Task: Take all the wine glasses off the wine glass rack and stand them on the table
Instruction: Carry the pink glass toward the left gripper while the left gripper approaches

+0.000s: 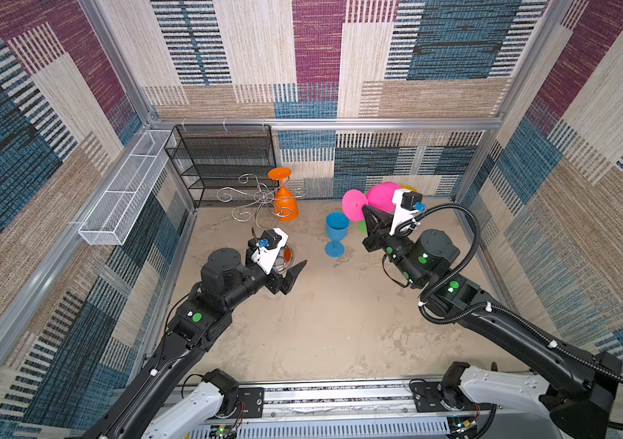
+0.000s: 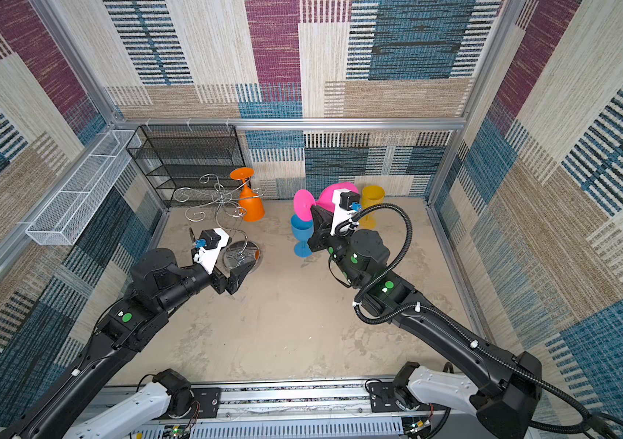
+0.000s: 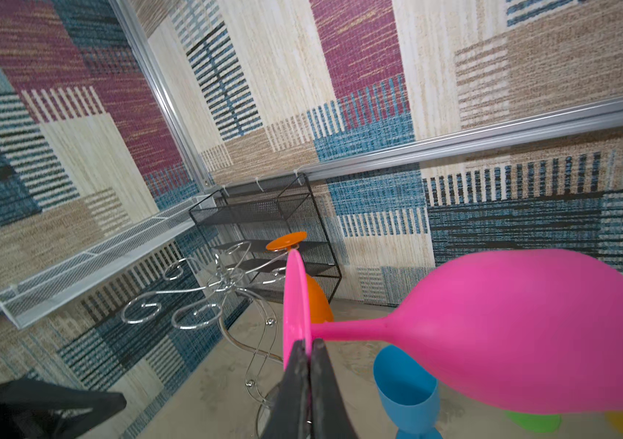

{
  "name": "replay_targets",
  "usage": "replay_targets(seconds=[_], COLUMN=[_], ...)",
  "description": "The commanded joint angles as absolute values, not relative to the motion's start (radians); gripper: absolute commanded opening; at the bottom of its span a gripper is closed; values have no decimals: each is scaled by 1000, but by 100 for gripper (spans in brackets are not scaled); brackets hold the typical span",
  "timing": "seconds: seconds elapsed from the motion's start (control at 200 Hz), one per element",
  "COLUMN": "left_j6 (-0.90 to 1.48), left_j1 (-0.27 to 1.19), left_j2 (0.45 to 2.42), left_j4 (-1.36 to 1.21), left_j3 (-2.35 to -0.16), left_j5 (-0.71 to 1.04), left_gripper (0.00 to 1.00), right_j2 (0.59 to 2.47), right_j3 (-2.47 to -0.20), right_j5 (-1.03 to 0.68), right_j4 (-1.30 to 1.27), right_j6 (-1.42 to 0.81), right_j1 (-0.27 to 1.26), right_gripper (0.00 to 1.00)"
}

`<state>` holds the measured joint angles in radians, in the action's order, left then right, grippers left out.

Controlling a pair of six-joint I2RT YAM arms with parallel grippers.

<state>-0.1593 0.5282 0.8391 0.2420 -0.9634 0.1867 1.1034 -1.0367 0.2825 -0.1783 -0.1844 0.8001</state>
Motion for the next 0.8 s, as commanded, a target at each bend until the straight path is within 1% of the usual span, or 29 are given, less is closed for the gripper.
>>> replay_targets(seconds=[0.0, 0.105, 0.24, 0.406, 0.611, 0.796], left_j6=[-177, -163, -152, -92, 63, 269], left_j1=[528, 529, 529, 529, 529, 528], left_j2=[832, 831, 848, 865, 868, 870], left_j4=[266, 284, 325, 342, 353, 360], left_j3=[-991, -1015, -1058, -1076, -1054, -1039], left_j5=[158, 152, 147, 160, 201, 206], left_gripper=[92, 92, 91, 90, 85, 77], right_j2=[1081, 1079, 1084, 1078, 1018, 983], right_j3=[-1015, -1008, -1004, -975, -918, -883], right_j5=[310, 357, 420, 494, 470, 460], right_j4=[-216, -205, -198, -239, -283, -303], right_j6=[-34, 48, 206, 370, 435, 492], right_j1=[839, 880, 947, 1028, 1052, 1070], right_gripper=[0, 0, 0, 0, 0, 0])
